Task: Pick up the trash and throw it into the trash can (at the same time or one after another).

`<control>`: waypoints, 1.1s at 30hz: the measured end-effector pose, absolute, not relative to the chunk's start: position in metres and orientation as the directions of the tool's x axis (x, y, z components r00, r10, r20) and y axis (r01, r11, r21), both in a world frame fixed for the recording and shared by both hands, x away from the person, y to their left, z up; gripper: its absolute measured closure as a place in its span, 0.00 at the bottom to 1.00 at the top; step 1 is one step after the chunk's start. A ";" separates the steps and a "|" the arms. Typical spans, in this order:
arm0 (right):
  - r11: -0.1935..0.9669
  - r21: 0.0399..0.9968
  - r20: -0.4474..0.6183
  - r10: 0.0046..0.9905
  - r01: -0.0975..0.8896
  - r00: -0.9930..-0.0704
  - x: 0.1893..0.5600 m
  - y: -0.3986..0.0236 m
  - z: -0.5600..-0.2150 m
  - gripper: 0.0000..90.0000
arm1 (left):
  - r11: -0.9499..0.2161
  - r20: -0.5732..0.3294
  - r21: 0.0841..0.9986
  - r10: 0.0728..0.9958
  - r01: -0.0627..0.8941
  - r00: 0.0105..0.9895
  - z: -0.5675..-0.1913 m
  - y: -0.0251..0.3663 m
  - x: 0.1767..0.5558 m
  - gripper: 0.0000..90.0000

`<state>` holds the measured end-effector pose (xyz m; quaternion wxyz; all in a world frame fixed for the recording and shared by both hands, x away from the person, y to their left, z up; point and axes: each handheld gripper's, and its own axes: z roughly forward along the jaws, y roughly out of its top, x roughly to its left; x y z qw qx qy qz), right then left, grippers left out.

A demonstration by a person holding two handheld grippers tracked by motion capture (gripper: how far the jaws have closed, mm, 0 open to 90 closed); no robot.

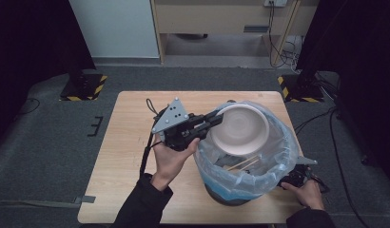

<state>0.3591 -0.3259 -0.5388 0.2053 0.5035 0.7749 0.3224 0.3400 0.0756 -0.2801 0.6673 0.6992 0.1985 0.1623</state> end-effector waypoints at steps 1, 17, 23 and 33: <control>0.285 0.706 0.006 0.913 0.648 -0.409 0.359 -0.326 -0.539 0.01 | -0.038 -0.037 0.997 0.491 0.064 0.870 -0.281 0.074 0.341 0.93; 0.285 0.708 0.006 0.912 0.646 -0.409 0.359 -0.326 -0.539 0.01 | 0.009 -0.079 0.996 0.472 0.084 0.878 -0.291 0.100 0.341 0.55; 0.285 0.708 0.006 0.913 0.646 -0.409 0.359 -0.326 -0.539 0.01 | 0.015 -0.087 0.996 0.535 0.093 0.841 -0.300 0.137 0.334 0.39; 0.285 0.708 0.005 0.913 0.646 -0.409 0.359 -0.326 -0.539 0.01 | -0.098 -0.068 0.982 0.625 0.165 0.778 -0.344 0.178 0.323 0.31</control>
